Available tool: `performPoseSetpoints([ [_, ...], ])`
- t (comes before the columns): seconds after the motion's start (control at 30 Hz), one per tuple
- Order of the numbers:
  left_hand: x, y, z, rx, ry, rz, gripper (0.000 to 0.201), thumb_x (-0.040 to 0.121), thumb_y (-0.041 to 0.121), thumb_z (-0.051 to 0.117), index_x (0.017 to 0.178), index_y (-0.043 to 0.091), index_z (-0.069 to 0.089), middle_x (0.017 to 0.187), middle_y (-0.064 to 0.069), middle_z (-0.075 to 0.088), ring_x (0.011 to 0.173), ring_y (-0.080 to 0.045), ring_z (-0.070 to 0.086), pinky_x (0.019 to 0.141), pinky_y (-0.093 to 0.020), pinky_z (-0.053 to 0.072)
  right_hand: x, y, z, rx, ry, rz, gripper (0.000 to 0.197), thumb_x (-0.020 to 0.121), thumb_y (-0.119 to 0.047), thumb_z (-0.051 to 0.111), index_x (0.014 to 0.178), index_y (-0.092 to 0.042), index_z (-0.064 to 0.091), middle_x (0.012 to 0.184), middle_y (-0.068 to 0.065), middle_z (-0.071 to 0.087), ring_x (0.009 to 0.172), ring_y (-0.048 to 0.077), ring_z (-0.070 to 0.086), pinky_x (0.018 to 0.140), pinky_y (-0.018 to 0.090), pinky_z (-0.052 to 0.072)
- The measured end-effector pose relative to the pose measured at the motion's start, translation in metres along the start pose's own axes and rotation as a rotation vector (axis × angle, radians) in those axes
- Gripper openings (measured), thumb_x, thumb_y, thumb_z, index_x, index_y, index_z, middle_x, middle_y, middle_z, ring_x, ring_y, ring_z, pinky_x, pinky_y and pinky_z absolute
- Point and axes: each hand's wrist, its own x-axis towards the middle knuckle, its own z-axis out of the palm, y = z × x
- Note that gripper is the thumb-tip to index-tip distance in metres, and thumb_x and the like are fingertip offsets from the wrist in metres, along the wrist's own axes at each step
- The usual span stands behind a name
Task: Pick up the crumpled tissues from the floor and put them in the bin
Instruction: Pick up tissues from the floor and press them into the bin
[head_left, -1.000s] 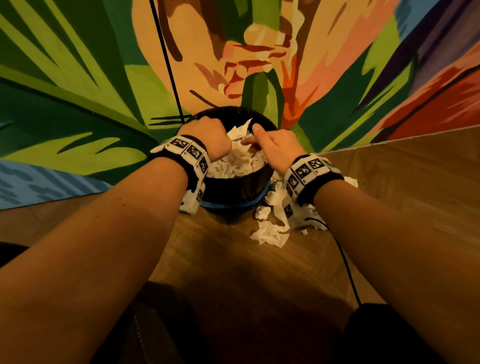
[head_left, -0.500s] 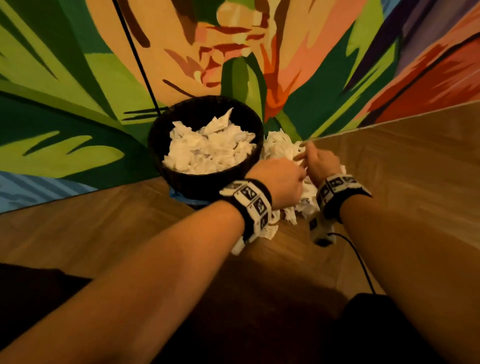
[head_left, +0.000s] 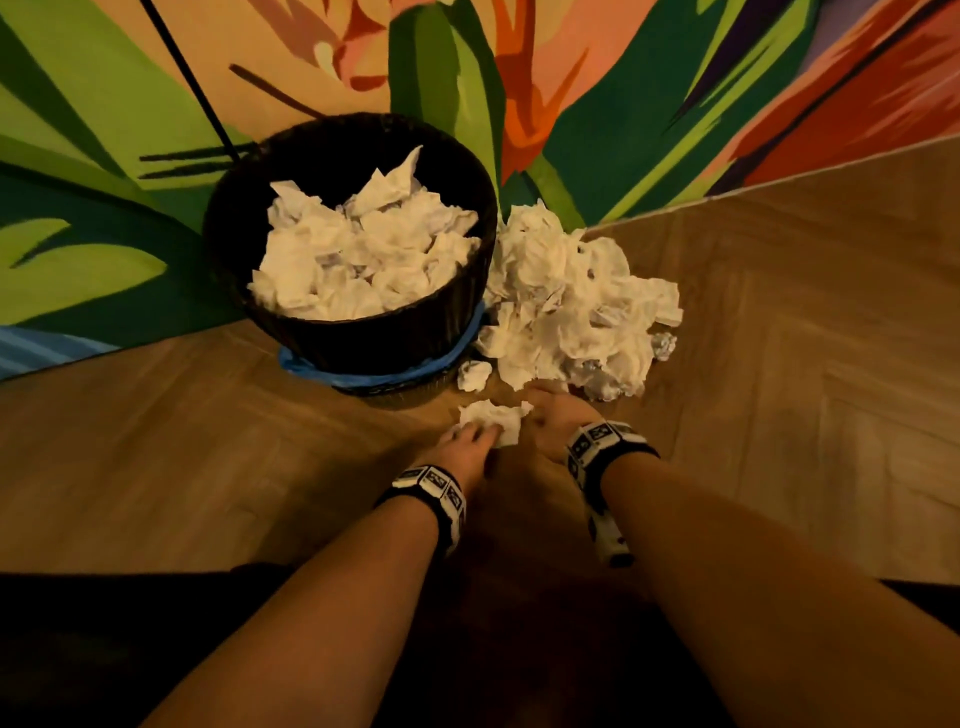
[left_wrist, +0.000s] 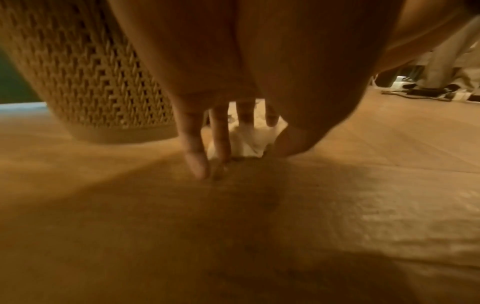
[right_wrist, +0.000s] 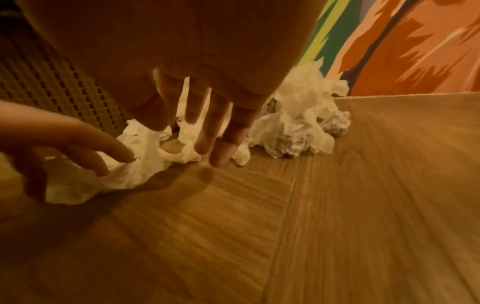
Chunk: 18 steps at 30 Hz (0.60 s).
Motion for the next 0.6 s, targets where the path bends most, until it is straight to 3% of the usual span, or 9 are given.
performPoseSetpoints([
  [0.1,0.002,-0.003,0.006,0.008,0.044,0.022,0.063,0.096,0.022,0.050,0.150,0.030,0.020,0.160,-0.002,0.013,0.144,-0.033,0.019,0.113,-0.048,0.031,0.011,-0.005,0.015,0.036,-0.067,0.013,0.067,0.091,-0.013,0.048,0.151,-0.035,0.027,0.161,-0.010,0.013,0.144,0.022,0.026,0.118,0.036,0.025],
  [0.2,0.001,-0.010,0.007,-0.008,0.070,0.029,0.052,0.096,0.021,0.050,0.146,0.026,0.034,0.157,-0.003,0.022,0.139,-0.032,0.028,0.112,-0.045,0.033,0.017,-0.009,0.027,0.007,-0.092,0.064,0.064,0.094,-0.022,0.045,0.152,-0.036,0.023,0.162,-0.005,0.012,0.145,0.028,0.022,0.115,0.036,0.024],
  [0.27,-0.001,-0.015,0.007,-0.048,0.124,0.038,0.045,0.095,0.025,0.052,0.140,0.025,0.047,0.150,-0.004,0.033,0.133,-0.030,0.038,0.109,-0.039,0.035,0.019,-0.008,0.032,-0.025,-0.048,0.079,0.051,0.098,-0.031,0.043,0.149,-0.032,0.034,0.158,0.003,0.024,0.141,0.030,0.030,0.113,0.038,0.030],
  [0.33,-0.004,-0.019,0.006,-0.106,0.168,0.034,0.037,0.093,0.034,0.054,0.130,0.027,0.057,0.140,-0.005,0.042,0.122,-0.026,0.048,0.103,-0.034,0.041,0.018,-0.004,0.036,0.027,-0.004,0.095,0.039,0.100,-0.034,0.045,0.138,-0.028,0.052,0.145,0.008,0.046,0.132,0.029,0.044,0.108,0.037,0.039],
  [0.4,-0.007,-0.021,0.006,-0.181,0.192,-0.004,0.040,0.093,0.043,0.054,0.128,0.026,0.058,0.139,-0.005,0.042,0.119,-0.023,0.051,0.100,-0.036,0.044,0.016,0.001,0.039,0.096,0.055,0.109,0.027,0.098,-0.029,0.052,0.118,-0.023,0.068,0.120,0.008,0.063,0.112,0.027,0.059,0.094,0.033,0.048],
  [0.47,-0.009,-0.020,0.004,-0.281,0.239,-0.086,0.044,0.096,0.048,0.044,0.126,0.019,0.060,0.139,-0.006,0.046,0.118,-0.025,0.052,0.100,-0.037,0.045,0.012,0.007,0.042,0.094,0.068,0.147,0.022,0.095,-0.022,0.054,0.109,-0.019,0.072,0.111,0.008,0.067,0.103,0.027,0.063,0.085,0.030,0.050],
  [0.53,-0.009,-0.018,0.002,-0.348,0.311,-0.189,0.045,0.098,0.043,0.032,0.118,0.013,0.060,0.114,-0.010,0.061,0.095,-0.025,0.060,0.086,-0.039,0.052,0.009,0.011,0.044,0.132,0.060,0.228,0.025,0.095,-0.018,0.053,0.114,-0.018,0.070,0.115,0.010,0.066,0.102,0.027,0.063,0.083,0.030,0.052],
  [0.6,-0.009,-0.015,0.000,-0.411,0.382,-0.256,0.039,0.098,0.035,0.031,0.124,0.016,0.053,0.092,-0.007,0.059,0.078,-0.024,0.057,0.070,-0.035,0.050,0.007,0.014,0.048,0.254,0.135,0.324,0.028,0.095,-0.018,0.049,0.120,-0.016,0.063,0.117,0.013,0.064,0.104,0.030,0.062,0.080,0.031,0.051],
])
